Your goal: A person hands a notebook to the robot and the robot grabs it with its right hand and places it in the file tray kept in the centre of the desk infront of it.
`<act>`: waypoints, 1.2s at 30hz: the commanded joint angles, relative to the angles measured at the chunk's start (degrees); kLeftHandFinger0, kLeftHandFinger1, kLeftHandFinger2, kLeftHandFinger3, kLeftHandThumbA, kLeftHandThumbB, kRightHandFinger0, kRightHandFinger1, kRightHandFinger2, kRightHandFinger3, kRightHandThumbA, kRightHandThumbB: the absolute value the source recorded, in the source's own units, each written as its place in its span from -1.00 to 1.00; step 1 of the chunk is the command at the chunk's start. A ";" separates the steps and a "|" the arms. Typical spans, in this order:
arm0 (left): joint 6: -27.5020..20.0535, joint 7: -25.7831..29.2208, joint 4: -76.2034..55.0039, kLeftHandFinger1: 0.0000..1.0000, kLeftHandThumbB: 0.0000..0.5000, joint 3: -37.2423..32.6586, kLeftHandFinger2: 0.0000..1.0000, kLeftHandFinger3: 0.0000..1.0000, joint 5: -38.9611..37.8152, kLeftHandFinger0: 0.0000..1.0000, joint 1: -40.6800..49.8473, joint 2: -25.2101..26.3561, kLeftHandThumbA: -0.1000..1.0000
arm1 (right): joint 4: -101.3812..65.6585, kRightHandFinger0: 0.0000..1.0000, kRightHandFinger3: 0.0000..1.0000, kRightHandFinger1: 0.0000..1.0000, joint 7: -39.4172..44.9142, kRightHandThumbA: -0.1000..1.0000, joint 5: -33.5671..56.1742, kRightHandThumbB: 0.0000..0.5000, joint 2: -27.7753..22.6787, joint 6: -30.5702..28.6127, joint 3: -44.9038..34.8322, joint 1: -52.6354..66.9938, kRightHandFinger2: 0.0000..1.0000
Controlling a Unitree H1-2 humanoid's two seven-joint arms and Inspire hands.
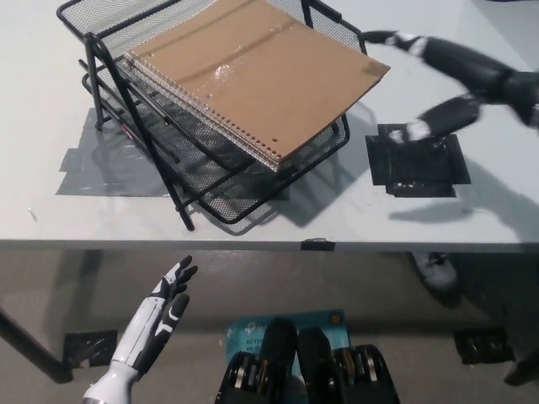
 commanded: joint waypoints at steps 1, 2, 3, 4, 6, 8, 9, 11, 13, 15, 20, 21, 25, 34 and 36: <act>-0.38 0.17 -4.38 1.00 0.39 1.89 0.97 1.00 -1.94 1.00 -2.67 1.03 1.00 | -46.33 1.00 1.00 1.00 -3.58 1.00 37.72 1.00 -29.45 5.70 -38.81 11.25 1.00; -0.41 0.22 -4.36 1.00 0.39 1.93 0.98 1.00 -2.02 1.00 -2.50 0.98 1.00 | -48.50 1.00 1.00 1.00 -6.03 1.00 37.74 1.00 -28.86 4.79 -41.11 14.84 1.00; -0.41 0.22 -4.36 1.00 0.38 1.93 0.99 1.00 -2.02 1.00 -2.50 0.98 1.00 | -48.50 1.00 1.00 1.00 -6.03 1.00 37.74 1.00 -28.86 4.79 -41.11 14.84 1.00; -0.53 0.43 -4.13 1.00 0.40 2.07 1.00 1.00 -2.24 1.00 -2.17 0.78 1.00 | -54.07 1.00 1.00 1.00 -11.53 1.00 32.21 0.85 -24.02 1.42 -45.45 22.92 1.00; -0.46 0.70 -4.05 1.00 0.40 2.19 1.00 1.00 -2.04 1.00 -1.77 0.71 1.00 | -57.88 1.00 1.00 1.00 -17.57 1.00 20.28 0.69 -15.14 -4.49 -46.30 32.12 1.00; -0.47 1.03 -3.91 1.00 0.42 2.25 1.00 1.00 -1.80 1.00 -1.36 0.52 1.00 | -58.67 1.00 1.00 1.00 -20.62 1.00 13.45 0.72 -7.43 -10.16 -43.40 38.91 1.00; -0.57 1.18 -3.87 1.00 0.42 2.20 1.00 1.00 -1.76 1.00 -0.94 0.29 1.00 | -58.67 1.00 1.00 1.00 -20.95 1.00 11.66 0.67 -3.48 -12.15 -40.62 41.50 1.00; -0.67 1.24 -3.84 1.00 0.44 2.16 1.00 1.00 -1.83 1.00 -0.63 0.15 1.00 | -58.67 1.00 1.00 1.00 -20.64 1.00 8.96 0.73 0.42 -12.67 -38.62 43.41 1.00; -0.76 1.52 -3.87 1.00 0.47 2.29 1.00 1.00 -2.04 1.00 -0.32 -0.22 1.00 | -58.67 1.00 1.00 1.00 -20.36 1.00 5.71 0.99 7.83 -9.18 -34.01 48.21 1.00; -1.40 1.89 -3.83 1.00 0.46 2.50 1.00 1.00 -2.19 1.00 0.21 -0.44 1.00 | -58.07 1.00 1.00 1.00 -20.29 1.00 6.48 1.00 12.31 -5.52 -30.85 51.97 1.00; -2.41 1.81 -3.83 1.00 0.53 2.53 1.00 1.00 -2.74 1.00 1.63 -0.71 1.00 | -44.99 1.00 1.00 1.00 -17.32 1.00 3.74 0.87 22.63 -8.09 -27.07 60.87 1.00; -2.41 1.81 -3.83 1.00 0.53 2.53 1.00 1.00 -2.74 1.00 1.63 -0.71 1.00 | -44.99 1.00 1.00 1.00 -17.32 1.00 3.74 0.86 22.63 -8.09 -27.07 60.87 1.00; -2.67 1.54 -4.18 1.00 0.61 2.67 1.00 1.00 -2.69 1.00 2.75 -0.84 1.00 | -31.45 1.00 1.00 1.00 -14.81 1.00 -0.64 0.76 29.52 -12.77 -26.82 64.10 1.00; -4.52 1.65 -4.39 1.00 0.68 3.31 1.00 1.00 -2.47 1.00 6.79 -1.39 1.00 | -15.61 1.00 1.00 1.00 -9.00 1.00 2.12 0.50 35.03 -13.11 -27.87 65.47 1.00; -4.44 1.81 -4.31 1.00 0.71 3.61 1.00 1.00 -2.52 1.00 7.53 -1.72 1.00 | -15.13 1.00 1.00 1.00 -8.12 1.00 1.95 0.45 35.02 -12.89 -27.95 65.41 1.00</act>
